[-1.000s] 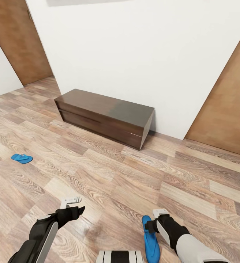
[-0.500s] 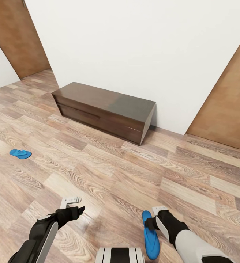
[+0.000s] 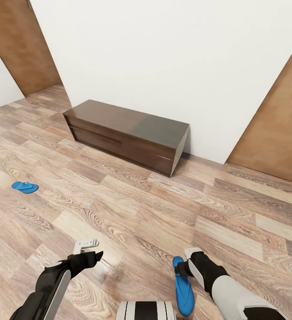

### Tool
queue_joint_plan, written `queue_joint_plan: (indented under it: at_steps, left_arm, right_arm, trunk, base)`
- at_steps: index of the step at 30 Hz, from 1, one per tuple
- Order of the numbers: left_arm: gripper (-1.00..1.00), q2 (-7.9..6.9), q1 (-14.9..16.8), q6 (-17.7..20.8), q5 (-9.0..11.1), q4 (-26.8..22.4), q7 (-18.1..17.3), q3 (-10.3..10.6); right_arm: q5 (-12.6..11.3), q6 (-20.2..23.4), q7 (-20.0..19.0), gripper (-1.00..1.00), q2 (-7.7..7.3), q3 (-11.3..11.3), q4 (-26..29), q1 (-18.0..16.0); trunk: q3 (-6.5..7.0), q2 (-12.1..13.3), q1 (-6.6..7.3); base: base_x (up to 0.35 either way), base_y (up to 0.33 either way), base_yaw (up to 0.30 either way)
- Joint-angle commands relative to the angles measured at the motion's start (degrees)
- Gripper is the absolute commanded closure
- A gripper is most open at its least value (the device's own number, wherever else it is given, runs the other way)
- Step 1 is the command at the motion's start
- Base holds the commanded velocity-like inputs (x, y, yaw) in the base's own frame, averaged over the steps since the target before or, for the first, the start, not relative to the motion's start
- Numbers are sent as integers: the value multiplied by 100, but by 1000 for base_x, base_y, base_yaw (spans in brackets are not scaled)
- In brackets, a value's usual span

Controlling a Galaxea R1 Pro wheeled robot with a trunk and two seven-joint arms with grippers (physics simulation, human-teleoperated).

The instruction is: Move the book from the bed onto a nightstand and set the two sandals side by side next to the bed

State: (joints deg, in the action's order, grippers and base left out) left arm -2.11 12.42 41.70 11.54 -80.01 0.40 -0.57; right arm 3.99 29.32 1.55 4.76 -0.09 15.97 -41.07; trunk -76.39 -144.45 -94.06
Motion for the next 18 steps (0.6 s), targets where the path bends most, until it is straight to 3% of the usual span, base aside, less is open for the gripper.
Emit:
queue_joint_plan:
  at_steps: [1,10,18]
  left_arm:
    - [-100,0,3,30,33,-6,4,-4]
    - [-100,0,2,25,33,-5,4,-4]
    - [-100,0,2,23,33,-5,4,-2]
  right_arm:
    - [40,40,3,-100,7,2,10,-12]
    - [40,53,4,-100,21,13,11,-73]
    - [40,56,4,-100,26,21,7,-136]
  trunk:
    - [-4,-2,1]
    - [-4,-2,1]
    - [-181,-12,-20]
  base:
    - [0,0,0]
    - [0,0,0]
    - [0,0,0]
